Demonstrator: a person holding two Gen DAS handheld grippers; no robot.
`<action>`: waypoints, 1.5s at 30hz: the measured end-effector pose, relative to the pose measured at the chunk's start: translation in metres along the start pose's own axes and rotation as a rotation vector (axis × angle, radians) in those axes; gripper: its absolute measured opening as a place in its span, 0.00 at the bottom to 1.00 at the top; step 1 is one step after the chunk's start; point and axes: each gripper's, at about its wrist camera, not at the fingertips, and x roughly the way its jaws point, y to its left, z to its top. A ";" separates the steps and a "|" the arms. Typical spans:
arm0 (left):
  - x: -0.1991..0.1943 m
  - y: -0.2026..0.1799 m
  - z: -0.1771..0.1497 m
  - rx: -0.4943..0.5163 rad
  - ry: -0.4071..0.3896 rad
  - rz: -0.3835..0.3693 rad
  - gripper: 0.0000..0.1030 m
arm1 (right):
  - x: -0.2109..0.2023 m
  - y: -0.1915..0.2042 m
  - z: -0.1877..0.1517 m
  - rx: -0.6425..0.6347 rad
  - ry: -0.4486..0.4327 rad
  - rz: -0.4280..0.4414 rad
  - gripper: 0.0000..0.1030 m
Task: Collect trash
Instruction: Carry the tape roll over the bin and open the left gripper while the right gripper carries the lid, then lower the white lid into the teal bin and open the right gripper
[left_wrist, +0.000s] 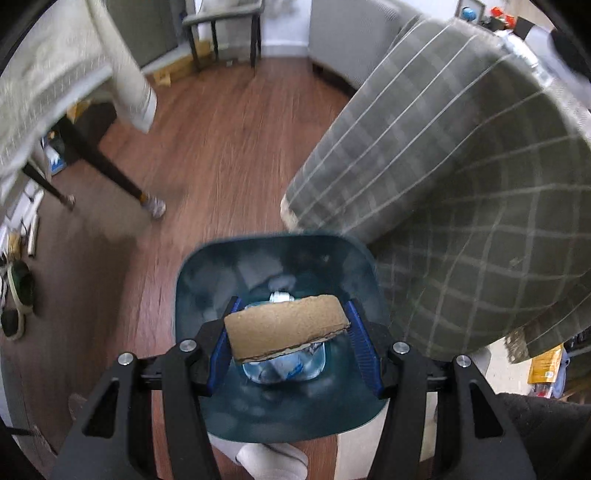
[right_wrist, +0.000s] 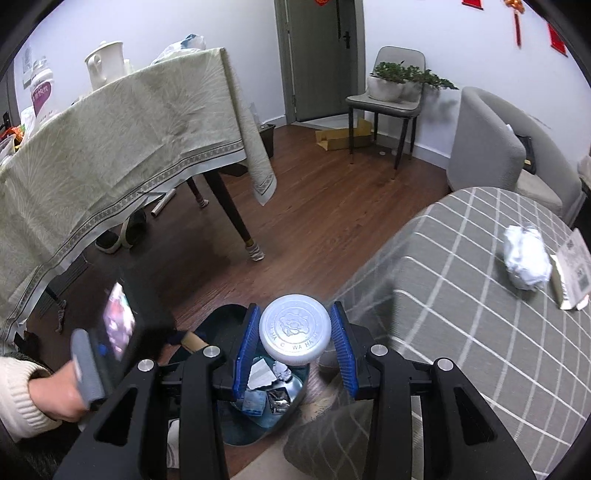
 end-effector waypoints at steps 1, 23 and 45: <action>0.005 0.004 -0.003 -0.011 0.013 -0.007 0.58 | 0.002 0.002 0.001 -0.002 0.002 0.003 0.38; -0.023 0.057 -0.015 -0.063 -0.056 -0.020 0.67 | 0.103 0.047 -0.007 -0.018 0.195 0.032 0.38; -0.164 0.056 0.010 -0.055 -0.399 -0.023 0.47 | 0.206 0.077 -0.066 -0.044 0.456 0.037 0.38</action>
